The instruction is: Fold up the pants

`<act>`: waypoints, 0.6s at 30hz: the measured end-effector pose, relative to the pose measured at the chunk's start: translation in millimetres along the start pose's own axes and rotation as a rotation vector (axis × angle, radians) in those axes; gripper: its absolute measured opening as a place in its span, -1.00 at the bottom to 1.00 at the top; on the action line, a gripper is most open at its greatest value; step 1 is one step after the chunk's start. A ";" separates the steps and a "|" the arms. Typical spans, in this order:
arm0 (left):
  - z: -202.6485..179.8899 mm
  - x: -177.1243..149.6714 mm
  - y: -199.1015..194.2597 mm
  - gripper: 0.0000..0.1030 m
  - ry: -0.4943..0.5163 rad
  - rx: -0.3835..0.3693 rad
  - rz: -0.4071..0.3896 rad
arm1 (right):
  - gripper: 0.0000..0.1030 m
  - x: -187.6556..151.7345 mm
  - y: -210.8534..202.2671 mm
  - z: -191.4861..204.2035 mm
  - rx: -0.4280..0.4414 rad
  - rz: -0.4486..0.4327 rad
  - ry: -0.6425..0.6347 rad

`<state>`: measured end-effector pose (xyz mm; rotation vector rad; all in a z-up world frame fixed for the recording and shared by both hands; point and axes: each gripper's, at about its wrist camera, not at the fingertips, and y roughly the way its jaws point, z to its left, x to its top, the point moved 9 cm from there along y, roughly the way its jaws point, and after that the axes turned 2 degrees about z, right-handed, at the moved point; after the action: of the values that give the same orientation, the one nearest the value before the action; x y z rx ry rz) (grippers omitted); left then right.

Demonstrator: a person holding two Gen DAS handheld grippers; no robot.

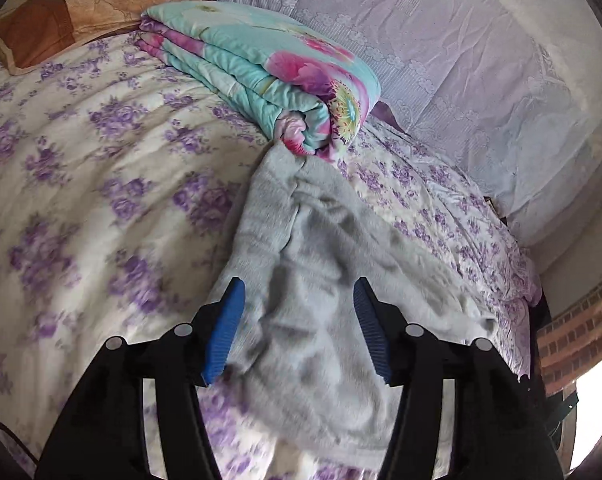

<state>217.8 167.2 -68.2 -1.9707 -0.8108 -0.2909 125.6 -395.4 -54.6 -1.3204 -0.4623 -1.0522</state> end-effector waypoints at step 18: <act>13.1 -68.9 47.9 0.08 -0.189 -0.112 0.107 | 0.25 -96.5 -53.3 -26.8 0.056 0.205 0.105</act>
<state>195.4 133.5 -142.9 -2.1623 -0.8199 -0.0887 26.8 -380.8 -108.2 -1.2280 -0.2699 -0.9264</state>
